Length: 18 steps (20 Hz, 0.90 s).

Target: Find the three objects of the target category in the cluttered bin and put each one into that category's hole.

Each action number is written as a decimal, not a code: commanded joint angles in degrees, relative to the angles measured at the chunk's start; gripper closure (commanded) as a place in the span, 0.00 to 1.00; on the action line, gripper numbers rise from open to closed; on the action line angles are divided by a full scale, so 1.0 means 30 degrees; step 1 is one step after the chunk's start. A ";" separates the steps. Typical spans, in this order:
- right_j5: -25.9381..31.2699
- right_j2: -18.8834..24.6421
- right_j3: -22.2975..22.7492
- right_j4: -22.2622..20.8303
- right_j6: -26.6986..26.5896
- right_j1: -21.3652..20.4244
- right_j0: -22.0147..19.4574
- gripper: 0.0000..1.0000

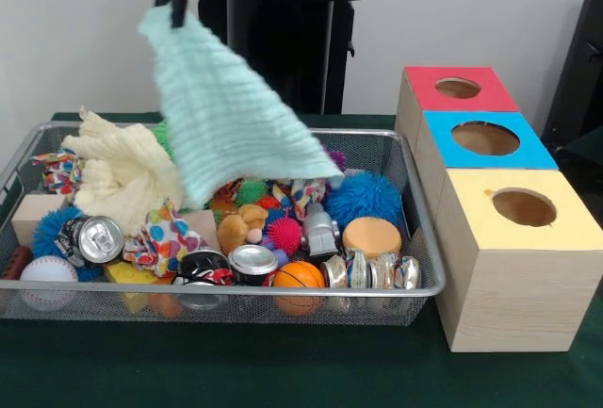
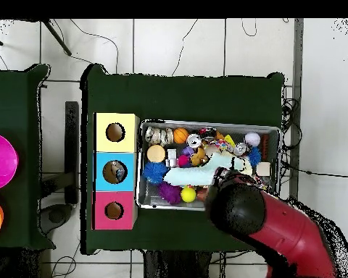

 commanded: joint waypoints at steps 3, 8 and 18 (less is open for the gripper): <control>-0.0386 0.5944 0.2539 -0.3722 -0.7393 -0.0323 -0.3570 1.00; -0.1779 0.6501 0.2740 -0.5212 -0.4574 0.0569 -0.3524 1.00; -0.6861 0.4588 0.1739 -0.5850 0.2666 0.4958 0.0161 1.00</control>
